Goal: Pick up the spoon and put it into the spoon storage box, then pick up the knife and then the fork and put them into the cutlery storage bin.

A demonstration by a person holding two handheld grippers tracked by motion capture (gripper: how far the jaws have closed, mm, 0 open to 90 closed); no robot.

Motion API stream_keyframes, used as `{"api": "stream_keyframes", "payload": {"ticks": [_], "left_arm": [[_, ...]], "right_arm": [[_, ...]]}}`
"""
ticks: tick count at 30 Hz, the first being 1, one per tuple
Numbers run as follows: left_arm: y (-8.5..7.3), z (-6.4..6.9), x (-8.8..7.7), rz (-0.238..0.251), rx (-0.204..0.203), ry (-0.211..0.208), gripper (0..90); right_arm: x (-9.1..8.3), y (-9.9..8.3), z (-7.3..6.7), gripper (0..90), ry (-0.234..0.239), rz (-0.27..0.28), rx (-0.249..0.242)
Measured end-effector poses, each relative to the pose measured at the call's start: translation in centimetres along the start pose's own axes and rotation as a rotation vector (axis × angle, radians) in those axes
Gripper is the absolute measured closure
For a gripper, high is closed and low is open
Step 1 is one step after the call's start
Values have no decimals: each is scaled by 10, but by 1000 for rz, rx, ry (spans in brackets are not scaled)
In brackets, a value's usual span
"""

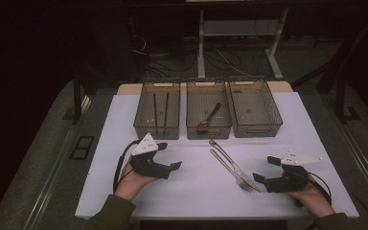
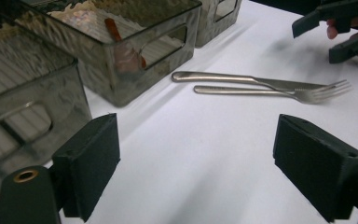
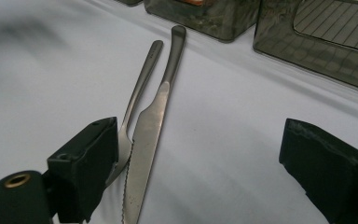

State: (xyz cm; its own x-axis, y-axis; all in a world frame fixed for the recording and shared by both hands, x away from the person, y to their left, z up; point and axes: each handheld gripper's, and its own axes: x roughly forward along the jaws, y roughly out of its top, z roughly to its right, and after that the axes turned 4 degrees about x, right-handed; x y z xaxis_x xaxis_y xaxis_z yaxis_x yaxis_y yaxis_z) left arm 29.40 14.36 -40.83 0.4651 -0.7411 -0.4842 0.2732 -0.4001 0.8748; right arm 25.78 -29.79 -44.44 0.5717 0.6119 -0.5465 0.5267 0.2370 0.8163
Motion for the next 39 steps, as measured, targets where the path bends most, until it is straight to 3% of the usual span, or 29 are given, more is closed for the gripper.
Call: {"api": "stream_keyframes", "payload": {"ticks": [10,17,21,26,39], "left_arm": [[-21,16,-4,-23,25,9,0],[-28,16,-5,-32,7,14,0],[-30,16,-3,-48,-10,6,0],[-31,15,-2,-55,-15,7,0],[-30,18,-4,-54,-7,11,0]], "right_arm": [[-1,1,3,110,-2,-31,28],[1,3,2,113,-4,-53,42],[1,9,1,134,5,-70,15],[3,24,-3,126,-15,-124,12],[20,46,-6,130,-1,-220,7]]}}
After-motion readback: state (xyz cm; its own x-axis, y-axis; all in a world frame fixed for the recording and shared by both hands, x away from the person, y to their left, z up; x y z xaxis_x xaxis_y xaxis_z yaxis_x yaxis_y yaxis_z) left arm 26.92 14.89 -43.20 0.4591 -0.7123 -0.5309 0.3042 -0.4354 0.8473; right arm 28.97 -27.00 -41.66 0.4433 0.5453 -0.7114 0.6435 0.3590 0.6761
